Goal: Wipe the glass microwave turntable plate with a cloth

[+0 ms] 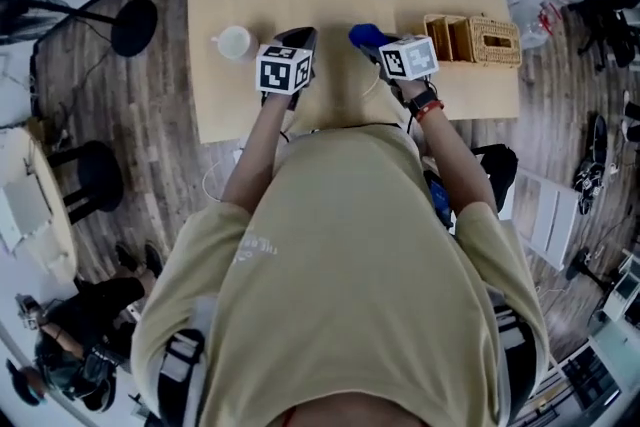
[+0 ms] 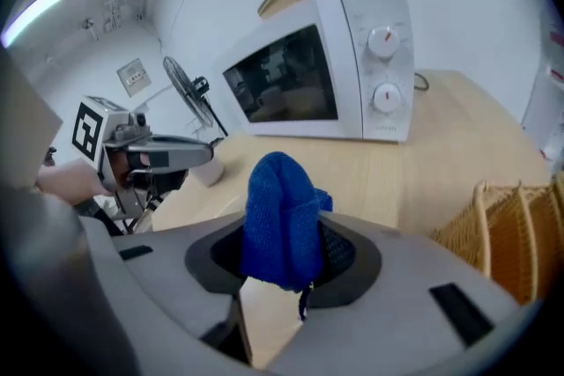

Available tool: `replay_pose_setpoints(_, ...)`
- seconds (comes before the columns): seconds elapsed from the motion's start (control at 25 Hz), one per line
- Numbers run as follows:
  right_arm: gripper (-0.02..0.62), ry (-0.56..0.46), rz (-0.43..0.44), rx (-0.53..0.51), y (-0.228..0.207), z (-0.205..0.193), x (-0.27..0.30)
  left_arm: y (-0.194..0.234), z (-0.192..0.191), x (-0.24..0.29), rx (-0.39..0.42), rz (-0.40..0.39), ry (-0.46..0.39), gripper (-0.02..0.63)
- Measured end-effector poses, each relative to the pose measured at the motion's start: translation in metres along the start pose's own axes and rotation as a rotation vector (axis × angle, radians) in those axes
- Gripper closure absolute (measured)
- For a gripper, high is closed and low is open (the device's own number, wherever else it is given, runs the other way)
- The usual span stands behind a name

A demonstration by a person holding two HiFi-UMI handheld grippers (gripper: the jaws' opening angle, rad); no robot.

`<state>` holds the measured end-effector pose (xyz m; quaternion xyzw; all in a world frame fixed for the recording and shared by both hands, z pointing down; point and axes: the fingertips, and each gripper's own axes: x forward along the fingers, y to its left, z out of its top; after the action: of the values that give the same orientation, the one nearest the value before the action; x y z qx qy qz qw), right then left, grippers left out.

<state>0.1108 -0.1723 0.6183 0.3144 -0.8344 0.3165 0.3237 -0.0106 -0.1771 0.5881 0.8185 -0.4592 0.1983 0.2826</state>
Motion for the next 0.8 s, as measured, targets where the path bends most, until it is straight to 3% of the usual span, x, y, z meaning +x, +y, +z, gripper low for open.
replay_pose_setpoints(0.2,0.442,-0.243,-0.078,0.010,-0.006,0.100,-0.017,0.038,0.075,-0.014,0.023,0.092,-0.136,0.588)
replay_pose_setpoints(0.4,0.442,-0.391,-0.147,-0.022,0.002,0.176,-0.047,0.067,0.142,-0.045,0.035,0.160,-0.267,0.588)
replay_pose_setpoints(0.6,0.442,-0.579,-0.192,-0.090,0.011,0.236,-0.096,0.066,0.202,-0.078,0.073,0.190,-0.397,0.588)
replay_pose_setpoints(0.8,0.442,-0.721,-0.222,-0.132,0.030,0.271,-0.144,0.050,0.244,-0.110,0.151,0.219,-0.516,0.588)
